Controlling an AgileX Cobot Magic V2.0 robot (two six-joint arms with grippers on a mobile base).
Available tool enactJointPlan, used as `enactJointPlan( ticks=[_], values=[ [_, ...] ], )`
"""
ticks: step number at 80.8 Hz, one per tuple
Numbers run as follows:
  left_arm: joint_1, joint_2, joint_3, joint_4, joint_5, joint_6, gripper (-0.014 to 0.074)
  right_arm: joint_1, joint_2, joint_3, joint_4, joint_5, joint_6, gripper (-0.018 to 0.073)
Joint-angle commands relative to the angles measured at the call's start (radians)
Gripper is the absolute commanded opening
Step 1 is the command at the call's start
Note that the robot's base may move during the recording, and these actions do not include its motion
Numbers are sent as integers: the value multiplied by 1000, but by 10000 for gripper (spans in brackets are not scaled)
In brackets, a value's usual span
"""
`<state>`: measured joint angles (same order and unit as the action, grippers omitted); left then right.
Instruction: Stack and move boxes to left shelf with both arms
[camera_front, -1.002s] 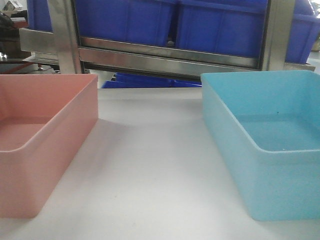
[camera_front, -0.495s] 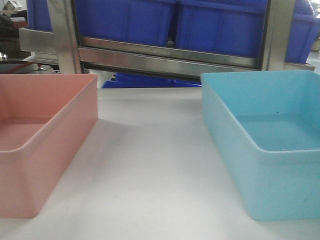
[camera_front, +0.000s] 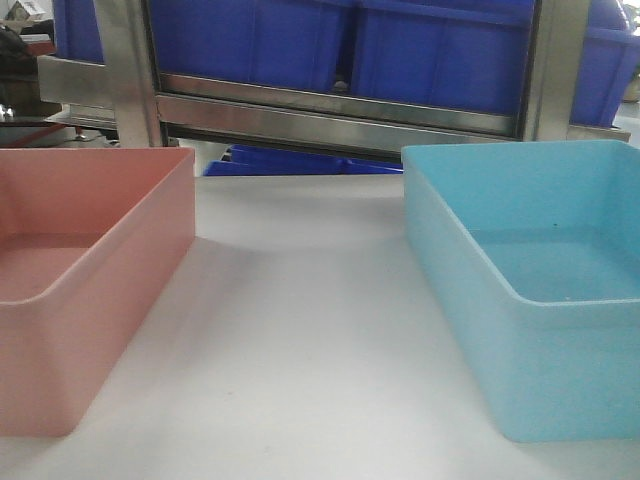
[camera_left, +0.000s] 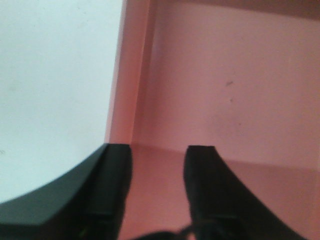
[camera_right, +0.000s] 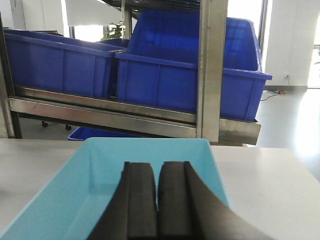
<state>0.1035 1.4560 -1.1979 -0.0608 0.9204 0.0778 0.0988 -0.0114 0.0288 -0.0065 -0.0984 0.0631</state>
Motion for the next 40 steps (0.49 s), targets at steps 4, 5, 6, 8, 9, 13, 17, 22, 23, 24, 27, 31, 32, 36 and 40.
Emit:
enactJointPlan(
  ticks=[4,5,6,8,9,13,17,22,23,24,27,31,32,36,40],
  values=[
    [37,83,-153,-15,13,31,454,-1,-19,-23,-1,-83,-7,49],
    [39,97,-168,-15,19,37,457,-1,-19,-23,-1,-83,-7,49],
    [45,111,-182,-15,26,40,458,-1,-19,-23,-1,-83,-7,49],
    [50,140,-211,-15,40,54,456,-1,-19,-23,-1,-83,-7,49],
    [52,155,-218,-15,44,57,454,-1,-19,-23,-1,-83,-7,49],
    [59,209,-275,-15,73,89,438,-1,-19,-23,-1,-83,-7,49],
    [65,271,-330,-15,103,103,423,-1,-19,-23,-1,-83,-7,49],
    [68,343,-382,-15,128,105,412,-1,-19,-23,-1,-83,-7,49],
    [68,355,-391,-15,131,105,409,-1,-19,-23,-1,-83,-7,49],
    [68,368,-404,-15,135,105,408,-1,-19,-23,-1,-83,-7,49],
    [68,402,-423,-20,138,105,407,-1,-19,-23,-1,-83,-7,49],
    [68,437,-441,-22,138,105,407,-1,-19,-23,-1,-83,-7,49],
    [68,450,-444,-22,138,105,407,-1,-19,-23,-1,-83,-7,49],
    [68,475,-444,-24,140,105,406,-1,-19,-23,-1,-83,-7,49],
    [68,495,-444,-24,151,105,406,-1,-19,-23,-1,-83,-7,49]
  ],
)
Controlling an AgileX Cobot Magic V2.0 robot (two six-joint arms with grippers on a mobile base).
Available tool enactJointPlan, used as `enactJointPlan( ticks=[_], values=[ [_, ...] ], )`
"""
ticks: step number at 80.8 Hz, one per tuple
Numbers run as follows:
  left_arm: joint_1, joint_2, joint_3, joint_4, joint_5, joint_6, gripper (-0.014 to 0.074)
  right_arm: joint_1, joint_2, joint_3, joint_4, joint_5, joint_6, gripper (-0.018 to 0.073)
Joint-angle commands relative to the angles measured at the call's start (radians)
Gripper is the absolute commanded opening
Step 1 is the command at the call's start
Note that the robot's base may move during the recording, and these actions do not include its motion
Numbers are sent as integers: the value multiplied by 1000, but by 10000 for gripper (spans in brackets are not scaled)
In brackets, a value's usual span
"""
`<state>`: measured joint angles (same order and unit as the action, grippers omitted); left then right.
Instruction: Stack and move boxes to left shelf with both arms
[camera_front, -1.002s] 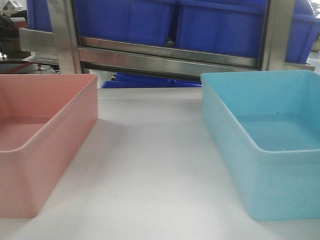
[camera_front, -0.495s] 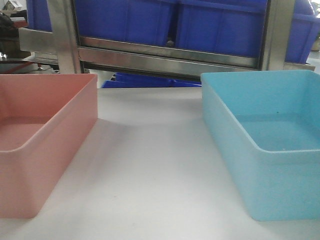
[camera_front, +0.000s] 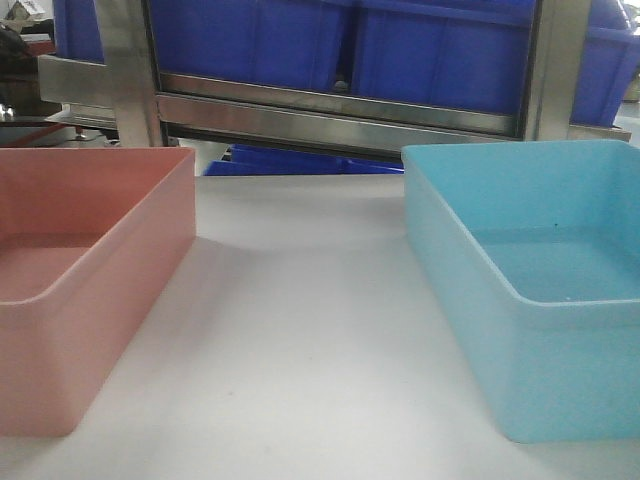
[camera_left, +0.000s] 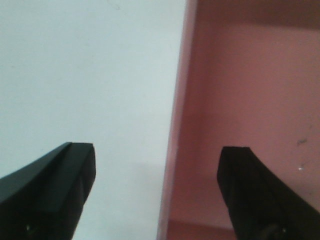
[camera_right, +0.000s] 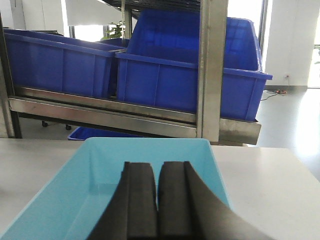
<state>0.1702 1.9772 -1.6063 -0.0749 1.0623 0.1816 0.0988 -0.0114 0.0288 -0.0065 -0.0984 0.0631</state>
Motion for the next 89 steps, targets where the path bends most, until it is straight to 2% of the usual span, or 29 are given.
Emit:
enactJointPlan(
  ticks=[1,6,12,28,32,49,58,66,76,89],
  values=[
    [1,-24,-36,-10,12,1,406,-1,-19,-23,-1,-83,-7,49],
    [1,-14,-34,-14,12,1,394,-1,-19,-23,-1,-83,-7,49],
    [1,-12,-34,-14,12,1,328,-1,-19,-23,-1,-83,-7,49],
    [1,-12,-34,-12,19,-9,-20,-1,-19,-23,-1,-83,-7,49],
    [1,-12,-34,-12,19,-9,4,-1,-19,-23,-1,-83,-7,49],
    [1,-17,-34,-20,34,-9,-7,-1,-19,-23,-1,-83,-7,49],
    [1,-46,-34,-65,53,-9,-7,-1,-19,-23,-1,-83,-7,49],
    [-9,-91,-34,-140,93,-19,-7,-1,-19,-23,-1,-83,-7,49],
    [-45,-157,-34,-180,126,-124,-6,-1,-19,-23,-1,-83,-7,49],
    [-110,-213,-34,-233,171,-209,-6,-1,-19,-23,-1,-83,-7,49]
  ],
)
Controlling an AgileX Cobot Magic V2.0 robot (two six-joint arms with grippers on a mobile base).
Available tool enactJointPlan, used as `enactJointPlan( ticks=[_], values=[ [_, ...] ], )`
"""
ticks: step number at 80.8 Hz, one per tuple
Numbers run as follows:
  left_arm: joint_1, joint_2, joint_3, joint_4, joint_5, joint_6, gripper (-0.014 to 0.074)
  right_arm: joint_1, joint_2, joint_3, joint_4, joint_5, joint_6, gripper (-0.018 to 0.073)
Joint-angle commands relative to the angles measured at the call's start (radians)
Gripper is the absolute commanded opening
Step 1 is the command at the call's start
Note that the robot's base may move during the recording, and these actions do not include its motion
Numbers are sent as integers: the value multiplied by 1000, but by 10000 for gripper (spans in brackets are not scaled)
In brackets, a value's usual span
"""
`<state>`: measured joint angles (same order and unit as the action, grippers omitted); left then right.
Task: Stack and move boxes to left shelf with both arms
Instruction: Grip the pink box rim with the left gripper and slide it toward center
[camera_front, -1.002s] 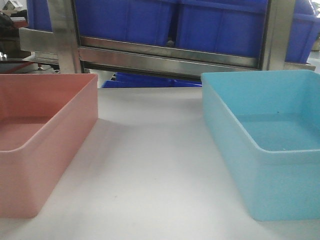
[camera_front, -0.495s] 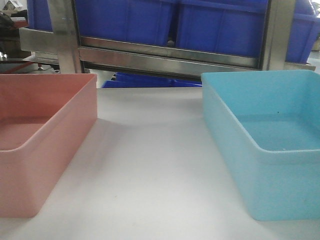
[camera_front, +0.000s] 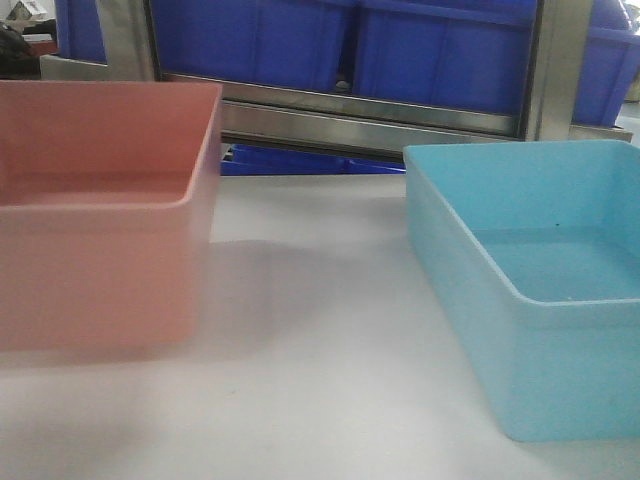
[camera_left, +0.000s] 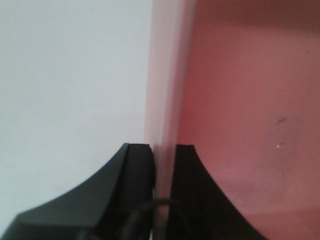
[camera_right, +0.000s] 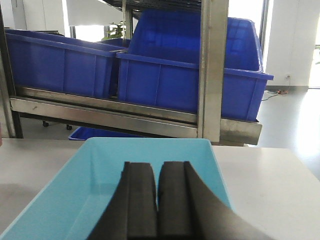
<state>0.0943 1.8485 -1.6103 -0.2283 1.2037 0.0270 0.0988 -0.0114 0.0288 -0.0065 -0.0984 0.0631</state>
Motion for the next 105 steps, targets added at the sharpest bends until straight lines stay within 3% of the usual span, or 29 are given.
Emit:
enactJointPlan(
  ticks=[1,14,37,61,83,105],
  values=[
    [-41,-87,-30,-80,32,-59,-6,-1,-19,-23,-1,-83,-7,49],
    [-149,-97,-13,-87,20,-127,-6,-1,-19,-23,-1,-83,-7,49],
    [-364,-97,136,-123,-150,-277,-6,-1,-19,-23,-1,-83,-7,49],
    [-529,-97,241,-98,-268,-330,-6,-1,-19,-23,-1,-83,-7,49],
    [-595,-69,241,-88,-280,-330,-6,-1,-19,-23,-1,-83,-7,49],
    [-592,-69,241,-55,-292,-330,-7,-1,-19,-23,-1,-83,-7,49]
  ],
)
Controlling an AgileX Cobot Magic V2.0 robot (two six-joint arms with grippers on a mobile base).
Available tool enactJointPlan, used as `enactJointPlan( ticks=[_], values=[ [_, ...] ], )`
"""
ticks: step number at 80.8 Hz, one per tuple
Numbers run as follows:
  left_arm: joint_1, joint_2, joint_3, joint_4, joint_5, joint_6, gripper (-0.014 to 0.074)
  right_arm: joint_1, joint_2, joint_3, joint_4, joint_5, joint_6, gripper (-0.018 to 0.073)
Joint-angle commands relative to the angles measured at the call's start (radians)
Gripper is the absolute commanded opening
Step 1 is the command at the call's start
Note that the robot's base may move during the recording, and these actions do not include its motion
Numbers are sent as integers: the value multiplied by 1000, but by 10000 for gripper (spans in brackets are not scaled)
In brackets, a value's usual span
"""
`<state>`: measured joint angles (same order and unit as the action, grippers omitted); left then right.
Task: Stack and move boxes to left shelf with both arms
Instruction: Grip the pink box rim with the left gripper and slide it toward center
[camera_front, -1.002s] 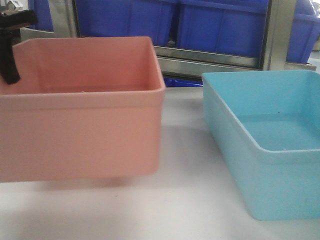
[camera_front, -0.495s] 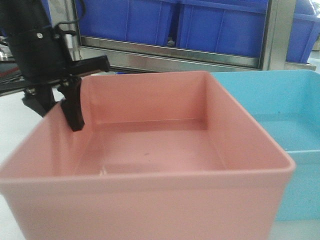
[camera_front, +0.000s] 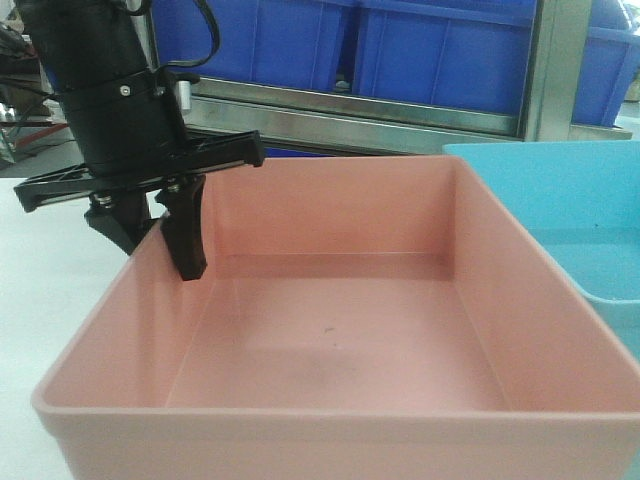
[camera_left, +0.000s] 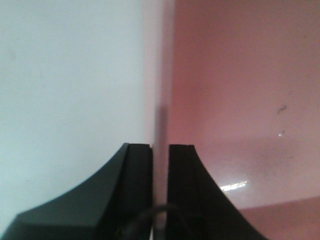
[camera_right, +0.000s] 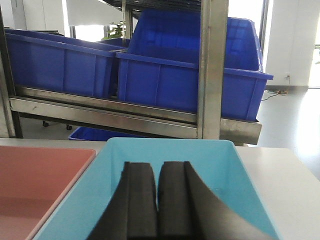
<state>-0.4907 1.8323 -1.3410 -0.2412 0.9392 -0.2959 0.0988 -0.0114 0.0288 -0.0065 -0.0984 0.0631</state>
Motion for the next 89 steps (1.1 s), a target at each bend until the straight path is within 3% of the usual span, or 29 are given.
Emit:
enactJointPlan(
  ticks=[1,39,44,61,76,89],
  values=[
    [-7,-53,-28,-40,-30,-7,-7,-1,-19,-23,-1,-83,-7,49],
    [-7,-53,-28,-23,-18,-7,-3,-1,-19,-23,-1,-83,-7,49],
    [-7,-58,-28,-23,-13,-5,36,-1,-19,-23,-1,-83,-7,49],
    [-7,-121,-28,-22,-14,-5,369,-1,-19,-23,-1,-83,-7,49],
    [-7,-239,-26,-5,-19,3,376,-1,-19,-23,-1,-83,-7,49],
    [-7,-386,71,52,-151,79,376,-1,-19,-23,-1,-83,-7,49]
  ],
)
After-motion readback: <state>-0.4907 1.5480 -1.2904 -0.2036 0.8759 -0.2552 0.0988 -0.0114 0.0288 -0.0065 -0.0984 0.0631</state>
